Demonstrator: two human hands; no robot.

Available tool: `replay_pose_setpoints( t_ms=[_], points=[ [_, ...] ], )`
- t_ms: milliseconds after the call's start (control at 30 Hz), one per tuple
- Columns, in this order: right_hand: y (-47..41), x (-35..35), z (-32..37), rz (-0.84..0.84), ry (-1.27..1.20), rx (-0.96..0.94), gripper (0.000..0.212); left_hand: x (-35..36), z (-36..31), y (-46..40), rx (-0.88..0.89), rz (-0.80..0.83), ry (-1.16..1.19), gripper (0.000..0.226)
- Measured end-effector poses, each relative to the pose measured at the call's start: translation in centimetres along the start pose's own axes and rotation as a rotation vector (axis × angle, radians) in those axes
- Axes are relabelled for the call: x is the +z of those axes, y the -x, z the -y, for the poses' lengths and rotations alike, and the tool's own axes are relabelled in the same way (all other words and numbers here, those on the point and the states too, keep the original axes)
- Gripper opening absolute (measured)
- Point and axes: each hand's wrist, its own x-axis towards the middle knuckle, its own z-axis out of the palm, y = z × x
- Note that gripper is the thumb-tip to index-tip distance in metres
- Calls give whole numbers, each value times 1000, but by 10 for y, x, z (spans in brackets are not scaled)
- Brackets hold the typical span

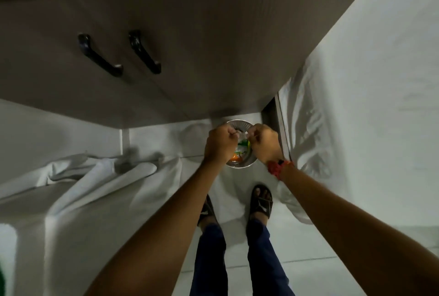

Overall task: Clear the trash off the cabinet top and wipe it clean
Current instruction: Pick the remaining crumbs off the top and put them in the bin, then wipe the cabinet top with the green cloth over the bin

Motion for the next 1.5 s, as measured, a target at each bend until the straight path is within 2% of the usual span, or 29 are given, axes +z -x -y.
replay_pose_setpoints(
  t_ms=[100,200,267,400,500,600,700,767,833,900,1000,1033,1100,1233,1300,1367,1433,1500],
  points=[
    [-5,8,-8,63,-10,23,31,6,17,-3,-16,40,-110,29],
    [1,7,-4,169,58,28,39,-7,30,9,-3,-3,-47,35],
    [12,4,9,229,130,-53,48,-26,35,23,45,-40,8,36],
    [39,3,70,230,357,-364,60,-81,32,63,139,-199,4,41],
    [64,10,143,198,452,-650,60,-135,24,100,173,-330,27,42],
    [91,21,217,237,528,-877,59,-194,31,139,168,-494,-65,43],
    [121,39,277,296,632,-1041,61,-248,54,185,55,-740,-135,40],
    [146,53,308,368,686,-1139,63,-275,82,223,-99,-892,-149,38],
    [170,66,327,422,722,-1217,61,-289,118,262,-315,-945,-134,42],
    [189,75,336,452,742,-1270,57,-286,154,292,-529,-883,-87,57],
    [209,84,337,490,795,-1310,53,-264,195,324,-695,-673,-37,86],
    [212,84,335,496,814,-1317,54,-255,203,327,-699,-604,-37,95],
    [213,85,330,505,837,-1338,57,-244,213,326,-691,-582,-84,98],
    [201,77,321,541,869,-1329,63,-244,213,319,-718,-666,-258,61],
    [195,68,321,585,796,-1249,63,-249,212,319,-735,-668,-327,51],
    [187,58,323,620,739,-1173,64,-257,204,322,-750,-744,-290,48],
    [176,50,322,602,723,-1118,65,-267,188,321,-672,-925,-263,46],
    [162,42,313,582,708,-1036,66,-273,161,312,-505,-1047,-317,47]
  ],
)
